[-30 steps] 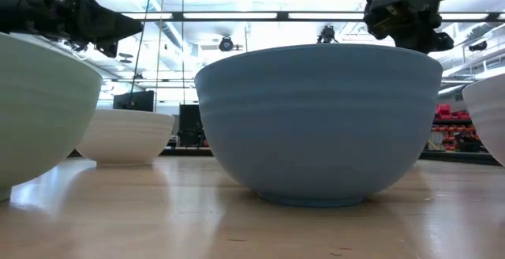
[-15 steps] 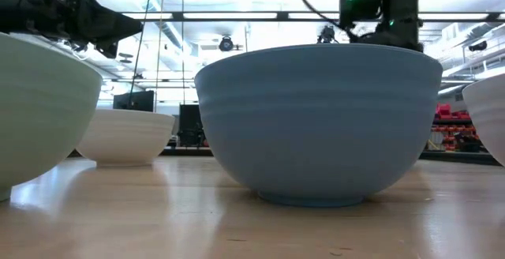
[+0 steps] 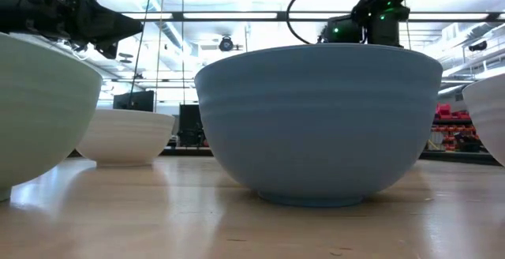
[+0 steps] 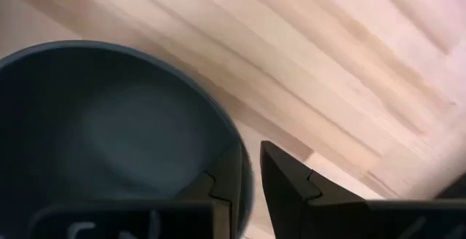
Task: Nest bowls inside each other
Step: Stack the right black bowl on the right white bowl
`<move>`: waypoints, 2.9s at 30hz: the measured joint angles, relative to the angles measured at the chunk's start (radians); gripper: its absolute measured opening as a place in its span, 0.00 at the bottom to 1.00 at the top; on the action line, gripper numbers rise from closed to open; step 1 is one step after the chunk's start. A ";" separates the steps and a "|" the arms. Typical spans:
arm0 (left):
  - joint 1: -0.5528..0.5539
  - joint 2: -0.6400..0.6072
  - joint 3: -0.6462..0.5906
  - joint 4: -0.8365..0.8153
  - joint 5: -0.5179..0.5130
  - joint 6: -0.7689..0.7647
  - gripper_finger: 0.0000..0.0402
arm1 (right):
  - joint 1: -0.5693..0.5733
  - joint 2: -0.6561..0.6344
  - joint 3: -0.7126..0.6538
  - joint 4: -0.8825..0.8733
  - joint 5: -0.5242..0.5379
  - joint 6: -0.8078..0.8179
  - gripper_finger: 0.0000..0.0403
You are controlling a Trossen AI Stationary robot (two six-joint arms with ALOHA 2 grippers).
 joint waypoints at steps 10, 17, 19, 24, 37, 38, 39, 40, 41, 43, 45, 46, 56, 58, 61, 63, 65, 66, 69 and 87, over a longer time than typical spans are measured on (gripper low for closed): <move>0.000 0.000 0.001 0.000 0.000 0.000 0.10 | 0.000 0.070 0.000 0.012 -0.003 -0.013 0.15; 0.000 0.000 0.001 -0.002 0.000 0.000 0.11 | 0.000 0.120 0.000 0.031 -0.003 -0.019 0.15; 0.000 0.000 0.001 -0.009 0.000 0.000 0.10 | 0.000 0.131 0.000 0.032 -0.003 -0.022 0.15; 0.000 0.000 0.001 -0.020 0.000 -0.001 0.10 | 0.000 0.135 0.000 0.057 -0.003 -0.035 0.15; 0.000 0.000 0.001 -0.023 0.000 -0.001 0.08 | 0.003 0.130 0.003 0.074 -0.021 -0.036 0.03; 0.000 0.000 0.001 -0.023 0.000 -0.001 0.08 | 0.003 0.129 0.003 0.075 -0.018 -0.043 0.03; 0.000 0.000 0.001 -0.023 0.000 -0.001 0.08 | 0.003 0.129 0.003 0.075 -0.014 -0.049 0.03; 0.000 0.000 0.001 -0.023 0.000 -0.001 0.08 | 0.003 0.127 0.002 0.075 -0.014 -0.053 0.03; 0.000 0.000 0.001 -0.023 0.000 -0.001 0.08 | 0.003 0.123 0.002 0.074 -0.013 -0.061 0.02; 0.000 0.000 0.001 -0.023 0.000 -0.001 0.09 | 0.003 0.113 0.002 0.074 -0.008 -0.075 0.02; 0.000 0.000 0.001 -0.023 0.000 -0.001 0.09 | 0.003 0.097 0.001 0.070 0.002 -0.074 0.02; 0.000 0.000 0.001 -0.023 0.000 -0.001 0.09 | 0.003 0.085 0.000 0.067 0.010 -0.073 0.01; 0.000 0.000 0.001 -0.023 0.000 -0.001 0.06 | 0.012 -0.046 -0.001 0.003 0.009 -0.050 0.01; 0.000 0.000 0.001 -0.023 0.000 0.000 0.06 | 0.031 -0.086 -0.001 -0.011 0.008 -0.040 0.01; 0.000 0.000 0.001 -0.023 0.000 -0.001 0.07 | 0.077 -0.148 0.007 -0.044 0.004 0.003 0.01; 0.000 0.000 0.001 -0.023 0.000 -0.001 0.07 | 0.117 -0.186 0.026 -0.074 0.006 0.038 0.01; 0.000 0.000 0.001 -0.023 0.000 -0.001 0.08 | 0.167 -0.219 0.054 -0.103 0.020 0.079 0.01; 0.000 0.000 0.001 -0.023 0.000 -0.001 0.08 | 0.195 -0.233 0.069 -0.116 0.029 0.102 0.01; 0.000 0.000 0.001 -0.023 0.000 -0.001 0.07 | 0.285 -0.260 0.125 -0.150 0.049 0.180 0.01; 0.000 0.000 0.000 -0.023 0.000 -0.001 0.07 | 0.879 -0.152 0.223 -0.207 0.056 0.761 0.01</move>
